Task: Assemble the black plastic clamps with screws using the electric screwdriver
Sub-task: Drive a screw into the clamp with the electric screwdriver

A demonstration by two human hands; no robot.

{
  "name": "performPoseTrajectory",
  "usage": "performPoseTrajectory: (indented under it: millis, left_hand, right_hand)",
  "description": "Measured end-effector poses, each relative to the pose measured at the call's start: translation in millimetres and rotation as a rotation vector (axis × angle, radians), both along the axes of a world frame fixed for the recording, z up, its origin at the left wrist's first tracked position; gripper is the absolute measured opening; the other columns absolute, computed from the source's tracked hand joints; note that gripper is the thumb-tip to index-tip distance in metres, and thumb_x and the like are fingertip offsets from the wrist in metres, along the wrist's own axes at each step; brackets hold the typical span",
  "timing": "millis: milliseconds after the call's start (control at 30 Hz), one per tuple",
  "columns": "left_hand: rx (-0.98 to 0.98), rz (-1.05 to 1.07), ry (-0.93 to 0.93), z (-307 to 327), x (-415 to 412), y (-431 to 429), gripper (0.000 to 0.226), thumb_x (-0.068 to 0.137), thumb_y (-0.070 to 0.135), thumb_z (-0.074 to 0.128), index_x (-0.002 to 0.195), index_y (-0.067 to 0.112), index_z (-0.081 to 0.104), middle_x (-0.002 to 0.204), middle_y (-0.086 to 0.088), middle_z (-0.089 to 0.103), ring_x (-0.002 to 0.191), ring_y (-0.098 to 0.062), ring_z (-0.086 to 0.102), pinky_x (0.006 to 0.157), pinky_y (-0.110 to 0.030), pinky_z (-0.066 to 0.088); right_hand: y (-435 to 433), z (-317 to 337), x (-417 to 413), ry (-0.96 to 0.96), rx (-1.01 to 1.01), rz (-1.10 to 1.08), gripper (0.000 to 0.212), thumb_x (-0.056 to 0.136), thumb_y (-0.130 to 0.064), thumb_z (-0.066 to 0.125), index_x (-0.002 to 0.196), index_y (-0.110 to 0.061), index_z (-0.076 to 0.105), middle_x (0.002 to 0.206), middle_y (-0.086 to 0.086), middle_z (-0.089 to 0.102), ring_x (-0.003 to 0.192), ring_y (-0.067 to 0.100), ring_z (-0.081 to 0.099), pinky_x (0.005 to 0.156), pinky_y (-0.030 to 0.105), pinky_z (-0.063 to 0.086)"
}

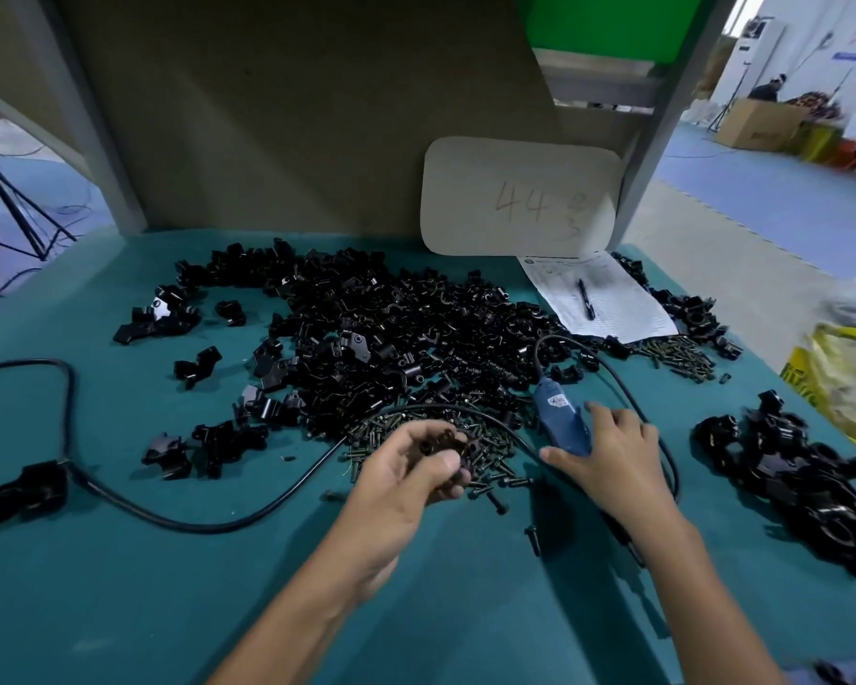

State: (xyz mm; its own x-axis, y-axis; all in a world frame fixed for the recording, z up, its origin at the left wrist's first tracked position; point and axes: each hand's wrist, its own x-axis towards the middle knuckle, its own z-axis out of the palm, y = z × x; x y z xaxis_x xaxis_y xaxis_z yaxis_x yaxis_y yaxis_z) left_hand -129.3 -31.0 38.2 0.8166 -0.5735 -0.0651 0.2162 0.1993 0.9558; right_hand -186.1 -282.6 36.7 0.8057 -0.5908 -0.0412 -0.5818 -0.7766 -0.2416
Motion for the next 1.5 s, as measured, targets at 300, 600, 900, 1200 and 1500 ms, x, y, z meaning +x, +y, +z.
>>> performPoseTrajectory:
  millis: [300,600,900,1200,1500]
  left_hand:
    - [-0.003,-0.072,-0.172,46.5,11.7,20.3,0.037,0.08,0.024,0.064,0.116,0.031,0.068,0.098,0.003,0.073,0.083,-0.014,0.066,0.076,-0.025,0.054]
    - [0.209,0.089,-0.545,51.5,5.3,32.3,0.054,0.079,0.063,0.072,0.128,0.046,0.06,0.124,0.011,0.065,0.116,-0.013,0.064,0.097,-0.039,0.054]
    - [0.104,0.255,-0.551,57.0,-5.7,24.3,0.028,0.09,0.052,0.057,0.115,0.041,0.064,0.113,0.009,0.069,0.107,-0.018,0.066,0.09,-0.036,0.053]
    - [0.063,0.164,-0.522,57.1,-4.7,33.6,0.021,0.093,0.039,0.062,0.113,0.03,0.064,0.105,0.004,0.07,0.098,-0.017,0.067,0.084,-0.028,0.053]
    - [0.267,0.099,-0.696,45.7,3.1,36.6,0.024,0.096,0.058,0.051,0.115,0.045,0.059,0.112,0.013,0.064,0.108,-0.013,0.062,0.089,-0.028,0.051]
  right_hand:
    - [104.8,49.8,-11.7,-0.528,1.189,0.482,0.036,0.097,-0.019,0.065,0.134,-0.016,0.064,0.118,0.003,0.075,0.101,0.013,0.07,0.086,0.028,0.056]
    - [123.0,53.1,-17.0,-0.797,1.242,0.305,0.041,0.072,-0.024,0.081,0.111,-0.016,0.075,0.102,0.009,0.079,0.094,0.018,0.075,0.083,0.027,0.06]
    - [143.2,58.1,-20.7,-0.901,1.206,0.296,0.039,0.073,-0.015,0.079,0.111,-0.013,0.074,0.099,0.005,0.08,0.087,0.008,0.074,0.074,0.017,0.056]
    - [144.5,56.6,-20.2,-0.772,1.447,0.277,0.036,0.078,-0.023,0.085,0.112,-0.016,0.076,0.109,0.013,0.076,0.089,0.02,0.071,0.078,0.028,0.058]
    - [133.5,61.3,-12.1,-0.562,1.625,0.253,0.019,0.083,-0.017,0.072,0.098,-0.012,0.081,0.087,0.006,0.068,0.068,0.017,0.062,0.062,0.025,0.055]
